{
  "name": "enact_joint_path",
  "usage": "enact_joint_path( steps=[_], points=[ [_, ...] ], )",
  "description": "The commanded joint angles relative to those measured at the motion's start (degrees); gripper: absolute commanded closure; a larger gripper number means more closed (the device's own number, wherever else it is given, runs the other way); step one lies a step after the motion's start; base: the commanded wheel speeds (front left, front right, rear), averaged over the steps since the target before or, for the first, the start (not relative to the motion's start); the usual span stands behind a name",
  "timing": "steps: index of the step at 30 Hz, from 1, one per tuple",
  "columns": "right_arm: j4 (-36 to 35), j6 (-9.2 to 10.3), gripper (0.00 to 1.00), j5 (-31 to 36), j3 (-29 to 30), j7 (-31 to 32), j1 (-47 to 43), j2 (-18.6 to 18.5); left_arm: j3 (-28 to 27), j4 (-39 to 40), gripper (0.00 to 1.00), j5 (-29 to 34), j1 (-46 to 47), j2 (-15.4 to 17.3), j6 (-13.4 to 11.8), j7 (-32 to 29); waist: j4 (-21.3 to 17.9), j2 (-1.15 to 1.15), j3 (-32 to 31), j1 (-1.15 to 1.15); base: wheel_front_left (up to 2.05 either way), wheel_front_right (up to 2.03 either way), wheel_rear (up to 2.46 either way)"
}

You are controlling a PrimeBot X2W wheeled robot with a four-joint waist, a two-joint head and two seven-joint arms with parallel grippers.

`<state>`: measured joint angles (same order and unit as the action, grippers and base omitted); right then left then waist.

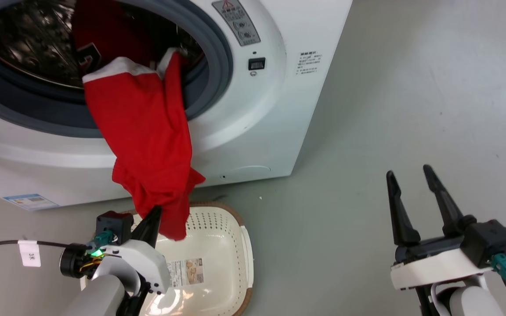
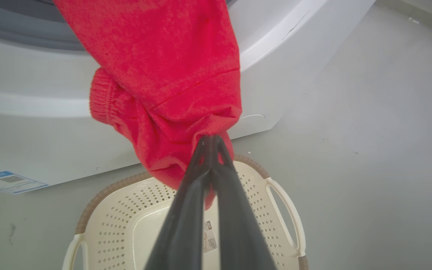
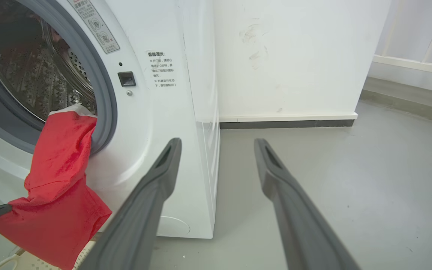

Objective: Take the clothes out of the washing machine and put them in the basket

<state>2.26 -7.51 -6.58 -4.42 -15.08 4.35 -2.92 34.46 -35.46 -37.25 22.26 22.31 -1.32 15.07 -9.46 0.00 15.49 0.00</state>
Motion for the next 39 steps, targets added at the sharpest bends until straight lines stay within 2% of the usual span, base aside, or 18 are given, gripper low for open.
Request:
enact_joint_path(
  steps=[1,8,20,26,39],
  points=[
    [-0.34,0.04,0.0,-0.18,0.0,-0.14,1.37,0.11,-0.75,-1.55,1.0,0.73,1.42,-0.62,0.57,0.15,-0.85,0.0,1.86,0.0,0.0,0.0,0.0],
    [-0.99,0.04,0.0,-0.68,0.39,-0.14,3.64,0.1,-4.27,-9.41,1.0,1.6,5.78,-3.19,2.62,0.14,-2.01,0.0,6.27,0.0,0.0,0.0,0.0],
    [-1.83,0.04,0.0,-1.84,0.37,-0.14,7.05,0.1,-7.4,-21.93,1.0,2.99,15.11,-5.96,4.37,0.15,-3.39,0.0,12.64,0.0,0.0,0.0,0.0],
    [-2.3,0.04,0.0,-2.62,0.17,-0.14,9.03,0.09,-8.48,-30.9,1.0,2.02,20.42,-7.07,5.22,0.15,-3.8,0.0,15.56,0.0,0.0,0.0,0.0],
    [-2.28,0.04,0.0,-3.07,0.34,-0.14,10.27,0.09,-8.66,-36.7,1.0,1.71,23.12,-8.3,6.03,0.06,-4.12,0.0,17.29,0.0,0.0,0.0,0.0]
  ],
)
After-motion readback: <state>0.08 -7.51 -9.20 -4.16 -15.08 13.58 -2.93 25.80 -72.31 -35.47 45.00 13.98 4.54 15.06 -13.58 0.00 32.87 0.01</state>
